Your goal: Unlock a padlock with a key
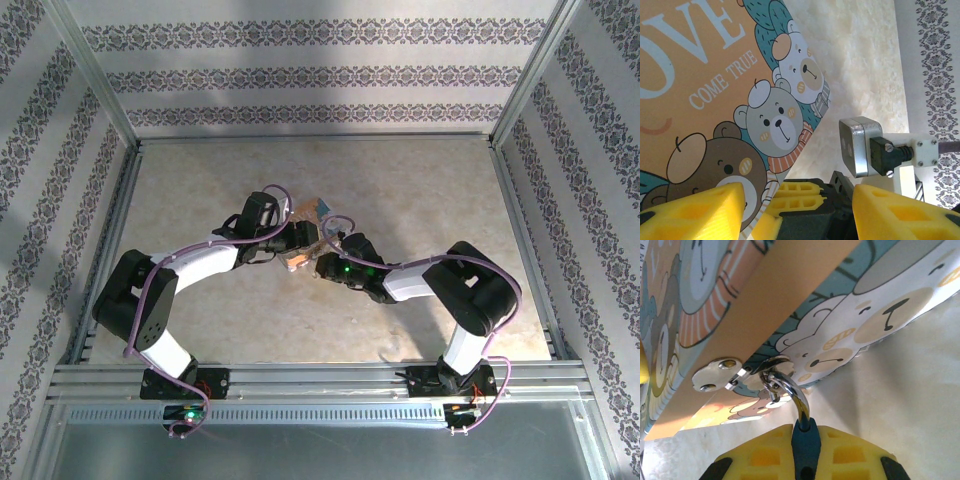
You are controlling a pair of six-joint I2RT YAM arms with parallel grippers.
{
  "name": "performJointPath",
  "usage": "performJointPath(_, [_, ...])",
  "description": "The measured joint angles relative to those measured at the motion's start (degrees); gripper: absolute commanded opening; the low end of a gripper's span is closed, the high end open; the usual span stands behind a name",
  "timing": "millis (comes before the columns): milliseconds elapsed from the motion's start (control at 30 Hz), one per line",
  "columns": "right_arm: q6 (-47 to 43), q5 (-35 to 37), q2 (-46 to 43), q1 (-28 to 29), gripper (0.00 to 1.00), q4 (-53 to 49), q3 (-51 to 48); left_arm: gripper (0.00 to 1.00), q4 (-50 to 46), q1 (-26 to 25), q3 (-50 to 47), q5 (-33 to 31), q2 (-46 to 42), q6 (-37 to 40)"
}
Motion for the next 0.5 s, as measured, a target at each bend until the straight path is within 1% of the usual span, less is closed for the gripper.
performJointPath(500, [3.2, -2.1, 2.3, -3.0, 0.00, 4.2, 0.0, 0.59, 5.7, -0.3, -2.4, -0.1, 0.0, 0.1])
